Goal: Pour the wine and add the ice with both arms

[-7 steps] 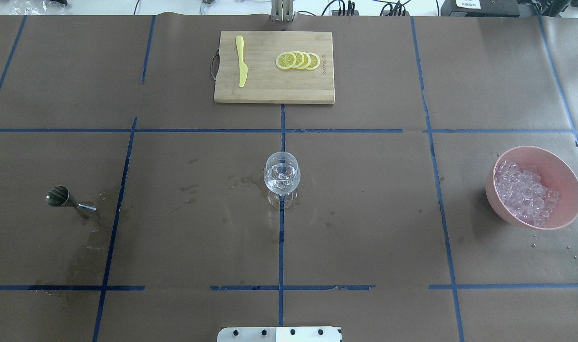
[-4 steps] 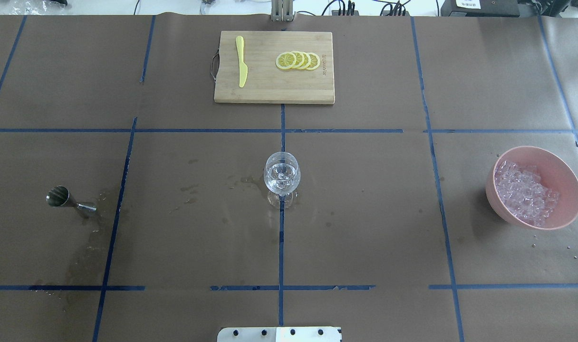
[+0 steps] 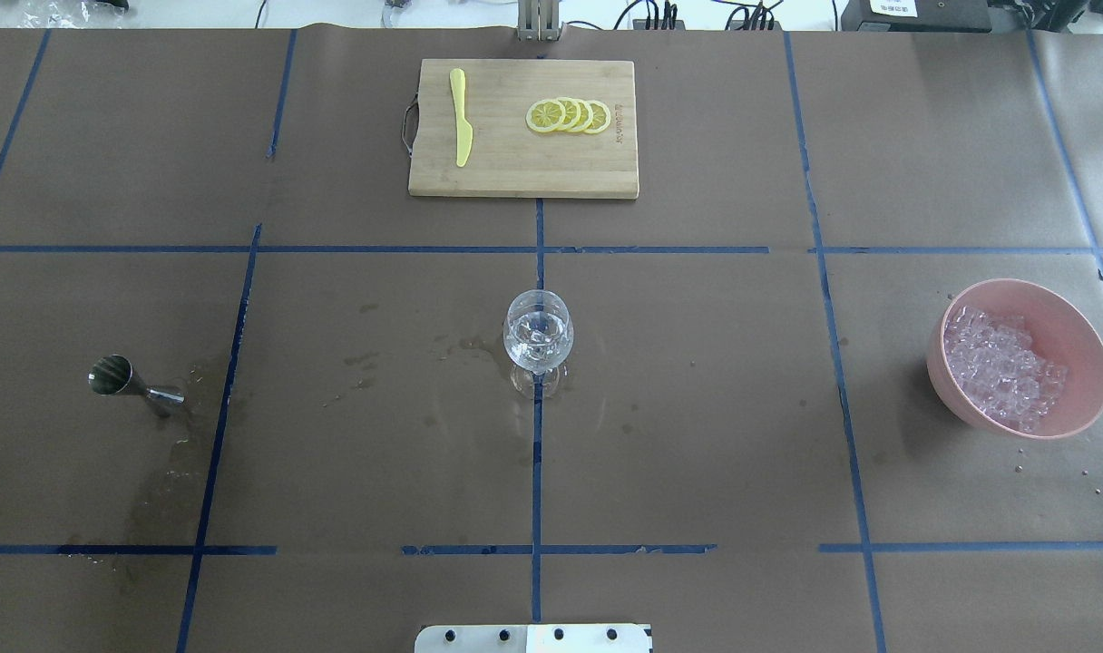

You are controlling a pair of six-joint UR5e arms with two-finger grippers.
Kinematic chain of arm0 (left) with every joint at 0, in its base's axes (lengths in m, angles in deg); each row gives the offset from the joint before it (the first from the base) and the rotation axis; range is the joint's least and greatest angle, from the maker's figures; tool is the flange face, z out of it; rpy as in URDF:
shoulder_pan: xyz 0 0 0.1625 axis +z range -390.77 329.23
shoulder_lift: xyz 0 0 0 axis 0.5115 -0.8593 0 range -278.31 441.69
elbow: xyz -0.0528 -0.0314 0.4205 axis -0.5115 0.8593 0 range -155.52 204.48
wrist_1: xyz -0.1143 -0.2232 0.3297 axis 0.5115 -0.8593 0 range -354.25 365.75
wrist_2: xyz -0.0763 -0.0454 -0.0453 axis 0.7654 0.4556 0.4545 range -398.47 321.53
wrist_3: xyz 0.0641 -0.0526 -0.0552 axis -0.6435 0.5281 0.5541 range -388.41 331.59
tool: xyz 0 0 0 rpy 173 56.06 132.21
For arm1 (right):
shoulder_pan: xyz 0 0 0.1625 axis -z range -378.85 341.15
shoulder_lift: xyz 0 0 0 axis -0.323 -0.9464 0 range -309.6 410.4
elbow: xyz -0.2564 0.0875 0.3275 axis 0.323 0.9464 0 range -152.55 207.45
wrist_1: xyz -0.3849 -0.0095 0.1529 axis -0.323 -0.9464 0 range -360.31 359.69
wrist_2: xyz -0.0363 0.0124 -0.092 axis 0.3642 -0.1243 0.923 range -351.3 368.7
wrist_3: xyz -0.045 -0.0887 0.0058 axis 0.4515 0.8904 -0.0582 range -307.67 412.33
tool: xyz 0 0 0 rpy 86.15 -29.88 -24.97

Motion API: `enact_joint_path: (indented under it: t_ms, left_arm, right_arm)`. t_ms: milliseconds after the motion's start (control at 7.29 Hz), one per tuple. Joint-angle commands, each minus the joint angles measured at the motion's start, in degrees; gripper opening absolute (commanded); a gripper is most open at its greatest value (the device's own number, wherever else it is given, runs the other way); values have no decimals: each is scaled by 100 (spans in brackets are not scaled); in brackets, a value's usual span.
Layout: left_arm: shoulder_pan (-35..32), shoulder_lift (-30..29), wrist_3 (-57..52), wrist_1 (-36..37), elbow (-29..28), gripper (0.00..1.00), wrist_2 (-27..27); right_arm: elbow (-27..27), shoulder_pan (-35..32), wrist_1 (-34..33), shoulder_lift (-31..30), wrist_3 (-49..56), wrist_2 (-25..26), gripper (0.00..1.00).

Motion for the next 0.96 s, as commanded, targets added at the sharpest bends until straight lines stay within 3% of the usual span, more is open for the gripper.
enact_joint_path:
  t_ms: [0, 412, 549, 823]
  left_arm:
    - [23, 256, -19, 6, 345, 100, 21]
    - [58, 267, -27, 6, 250, 100, -119]
    - [41, 276, -27, 23, 259, 100, -546]
    - [6, 294, -36, 59, 294, 100, -638]
  right_arm:
    - [1, 6, 1, 0, -13, -11, 100]
    - [-8, 23, 10, 0, -224, -90, 100]
    - [-8, 23, 10, -8, -233, -99, 100]
    - [1, 23, 10, 0, -242, -134, 100]
